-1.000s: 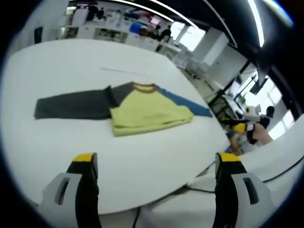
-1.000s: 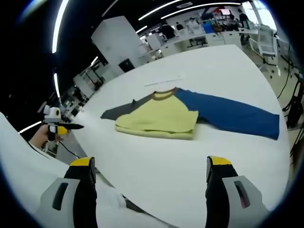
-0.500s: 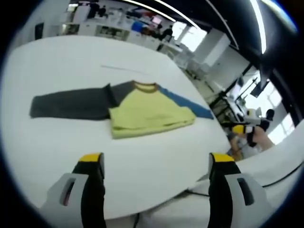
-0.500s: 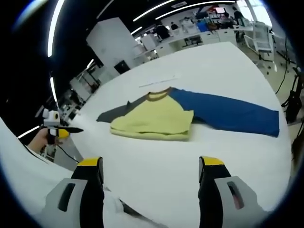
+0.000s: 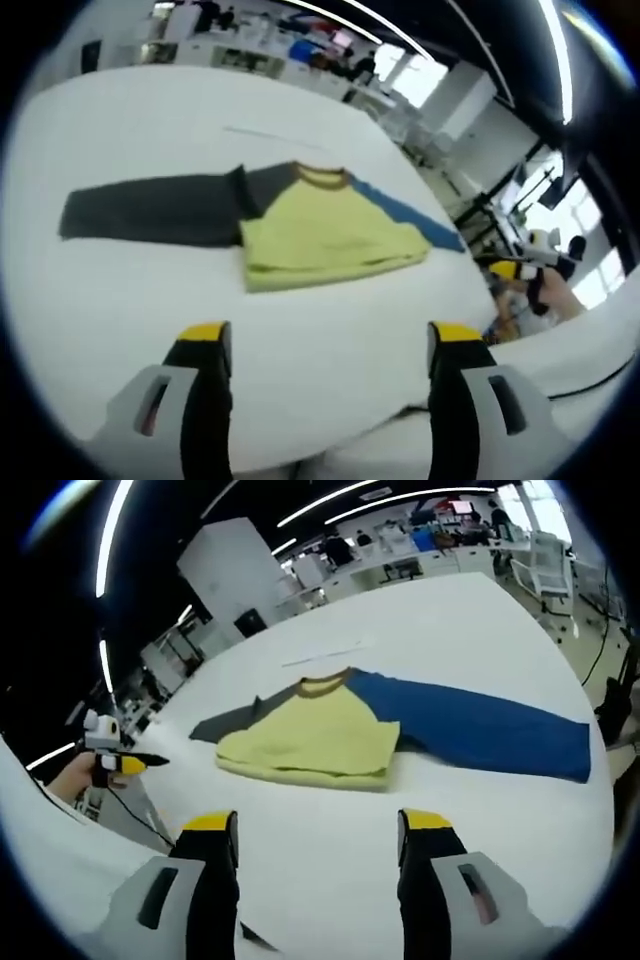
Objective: Fold the garment on the visible template until the final outline fits inside the template.
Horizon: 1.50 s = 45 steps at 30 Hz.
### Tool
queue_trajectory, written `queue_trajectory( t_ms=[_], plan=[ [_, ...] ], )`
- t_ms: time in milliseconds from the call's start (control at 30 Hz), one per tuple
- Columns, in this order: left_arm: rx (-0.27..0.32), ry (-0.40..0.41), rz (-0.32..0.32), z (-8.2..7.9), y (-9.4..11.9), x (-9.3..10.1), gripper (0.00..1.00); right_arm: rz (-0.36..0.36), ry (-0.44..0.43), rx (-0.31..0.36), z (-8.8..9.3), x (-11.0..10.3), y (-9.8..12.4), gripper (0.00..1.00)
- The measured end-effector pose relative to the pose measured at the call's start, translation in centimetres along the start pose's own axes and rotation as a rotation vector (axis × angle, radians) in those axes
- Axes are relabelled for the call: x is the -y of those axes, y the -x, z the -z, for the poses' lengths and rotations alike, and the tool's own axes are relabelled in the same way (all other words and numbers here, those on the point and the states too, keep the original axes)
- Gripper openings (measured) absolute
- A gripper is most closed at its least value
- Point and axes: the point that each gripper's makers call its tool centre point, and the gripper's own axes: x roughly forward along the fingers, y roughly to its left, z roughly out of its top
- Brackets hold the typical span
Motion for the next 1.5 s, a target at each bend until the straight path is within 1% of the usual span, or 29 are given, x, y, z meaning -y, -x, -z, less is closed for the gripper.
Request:
queue_trajectory(
  t_ms=[133, 333, 467, 600, 700, 933, 1200, 1300, 1500],
  plan=[
    [0.005, 0.005, 0.003, 0.1, -0.6, 0.1, 0.72, 0.015, -0.012, 0.013, -0.2, 0.6, -0.6, 0.58],
    [0.011, 0.024, -0.004, 0.1, -1.8, -0.3, 0.67, 0.019, -0.020, 0.000, 0.1, 1.2, -1.6, 0.52],
    [0.010, 0.033, -0.011, 0.2, -2.6, -0.5, 0.64, 0.029, -0.031, -0.003, 0.1, 1.5, -2.3, 0.52],
    [0.022, 0.038, -0.017, -0.2, -3.5, -1.3, 0.61, 0.037, -0.041, -0.001, -0.1, 2.1, -2.9, 0.48],
    [0.028, 0.041, -0.028, -0.6, -4.2, -2.4, 0.57, 0.044, -0.053, -0.002, -0.3, 2.6, -3.5, 0.46],
    [0.018, 0.030, -0.030, -1.2, -5.4, -3.4, 0.53, 0.044, -0.042, -0.022, -0.4, 3.4, -4.7, 0.44],
    [0.023, 0.051, -0.037, -1.6, -6.1, -4.6, 0.46, 0.050, -0.044, -0.043, -0.5, 4.0, -5.6, 0.42],
    [0.034, 0.068, -0.044, -2.0, -6.2, -5.2, 0.43, 0.056, -0.052, -0.044, -0.5, 4.5, -5.9, 0.40],
    [0.044, 0.072, -0.060, -2.8, -7.0, -6.2, 0.38, 0.063, -0.056, -0.049, -0.8, 5.2, -6.7, 0.37]
  ],
)
